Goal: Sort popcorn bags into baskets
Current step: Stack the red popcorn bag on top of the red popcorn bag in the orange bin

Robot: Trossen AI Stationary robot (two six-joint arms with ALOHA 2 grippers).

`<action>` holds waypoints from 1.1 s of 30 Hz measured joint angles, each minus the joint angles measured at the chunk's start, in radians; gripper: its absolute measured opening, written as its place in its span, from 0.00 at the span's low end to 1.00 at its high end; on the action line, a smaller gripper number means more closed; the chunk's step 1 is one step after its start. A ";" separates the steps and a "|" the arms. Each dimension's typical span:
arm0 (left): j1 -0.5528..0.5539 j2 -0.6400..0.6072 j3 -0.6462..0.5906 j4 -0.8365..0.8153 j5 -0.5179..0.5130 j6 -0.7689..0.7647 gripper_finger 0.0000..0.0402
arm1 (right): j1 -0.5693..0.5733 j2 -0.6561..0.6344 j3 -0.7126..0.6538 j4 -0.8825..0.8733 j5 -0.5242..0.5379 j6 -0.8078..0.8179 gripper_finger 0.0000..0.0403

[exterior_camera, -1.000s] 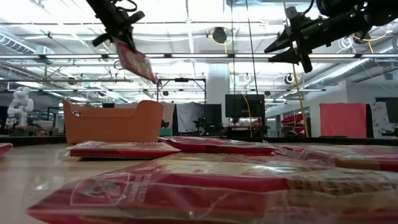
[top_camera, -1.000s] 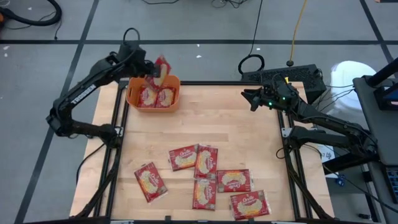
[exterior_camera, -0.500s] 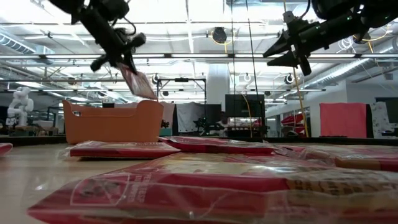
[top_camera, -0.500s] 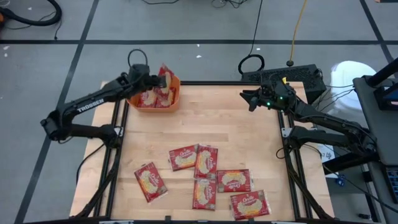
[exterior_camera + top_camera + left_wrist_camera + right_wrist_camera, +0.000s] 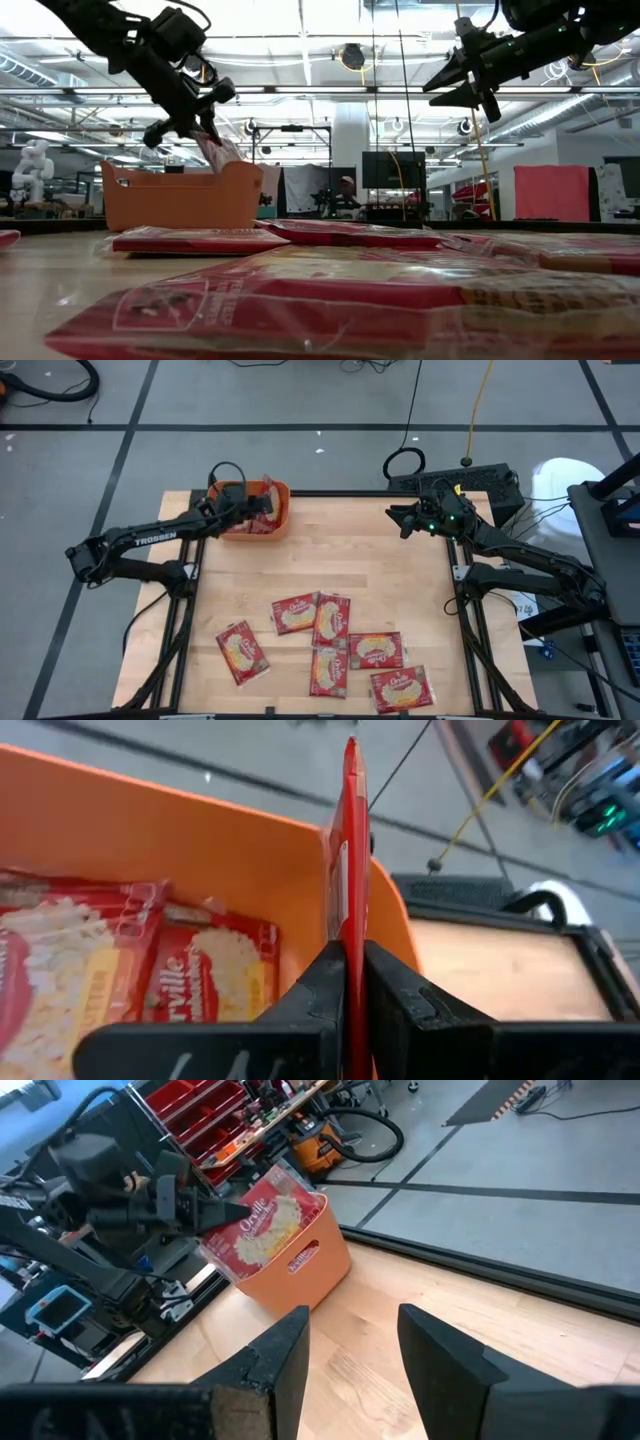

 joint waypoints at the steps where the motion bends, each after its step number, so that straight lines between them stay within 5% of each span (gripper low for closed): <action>1: -0.013 0.000 -0.016 0.028 -0.026 -0.002 0.07 | 0.000 0.000 0.000 0.000 0.000 0.000 0.36; 13: -0.040 0.001 -0.097 0.098 -0.094 -0.006 0.10 | 0.000 0.019 0.000 0.000 0.000 0.002 0.36; 23: -0.040 0.137 -0.097 0.226 -0.091 0.010 0.10 | 0.000 0.043 0.000 0.029 -0.002 0.030 0.36; 33: -0.040 0.180 -0.097 0.168 -0.086 0.041 0.15 | 0.001 0.043 0.000 0.031 -0.030 0.077 0.36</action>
